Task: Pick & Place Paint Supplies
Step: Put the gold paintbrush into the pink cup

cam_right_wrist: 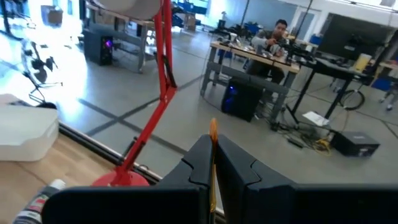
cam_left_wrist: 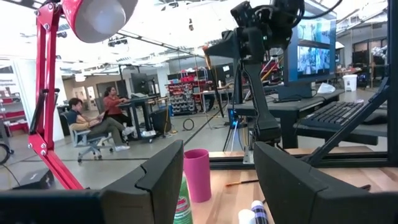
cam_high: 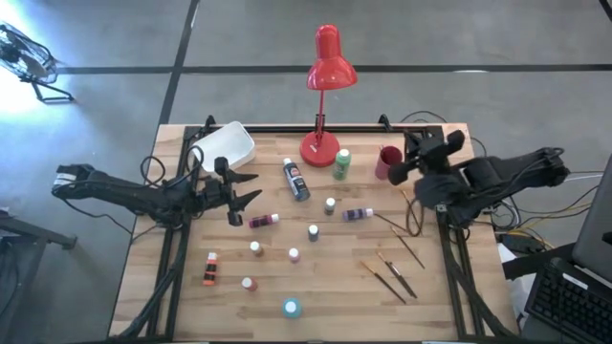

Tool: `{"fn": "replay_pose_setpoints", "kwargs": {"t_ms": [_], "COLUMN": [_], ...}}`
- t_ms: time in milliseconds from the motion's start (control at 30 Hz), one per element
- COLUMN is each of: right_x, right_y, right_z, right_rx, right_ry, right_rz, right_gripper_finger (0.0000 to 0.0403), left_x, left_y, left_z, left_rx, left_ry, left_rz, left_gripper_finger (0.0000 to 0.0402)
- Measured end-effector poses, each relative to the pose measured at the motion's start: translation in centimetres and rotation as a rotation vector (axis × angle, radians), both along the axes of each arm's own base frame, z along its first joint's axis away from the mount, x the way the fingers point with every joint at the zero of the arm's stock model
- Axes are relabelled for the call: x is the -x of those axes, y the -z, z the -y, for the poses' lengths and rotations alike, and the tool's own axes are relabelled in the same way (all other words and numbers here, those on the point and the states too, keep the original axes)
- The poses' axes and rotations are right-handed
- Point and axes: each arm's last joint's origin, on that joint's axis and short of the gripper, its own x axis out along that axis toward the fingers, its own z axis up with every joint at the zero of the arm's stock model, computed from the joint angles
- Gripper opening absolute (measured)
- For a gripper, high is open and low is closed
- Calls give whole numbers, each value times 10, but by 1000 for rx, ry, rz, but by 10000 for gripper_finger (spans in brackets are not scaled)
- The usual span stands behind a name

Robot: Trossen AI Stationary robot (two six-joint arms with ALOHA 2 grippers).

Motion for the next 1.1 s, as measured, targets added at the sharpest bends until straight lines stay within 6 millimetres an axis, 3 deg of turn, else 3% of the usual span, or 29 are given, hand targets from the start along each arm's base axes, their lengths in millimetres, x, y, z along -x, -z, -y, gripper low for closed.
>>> {"fn": "replay_pose_setpoints", "kwargs": {"t_ms": [167,400,767,1100], "right_x": [-10,-24,-38,-31], "right_y": [11,4,-17,5], "right_z": [8,31,77,86], "right_rx": [-8,-32,-58,-11], "right_ry": [61,108,-68,-191], "right_rz": [5,0,8,101], "right_gripper_finger": [8,8,8,8], "left_x": [1,2,2,2], "left_y": [-2,-5,-6,-6], "left_z": [0,-1,-1,-1], "left_rx": [0,-37,-69,-61], "left_ry": [0,-25,-48,-45], "left_rz": [21,42,44,44], "left_gripper_finger": [202,202,202,202]}}
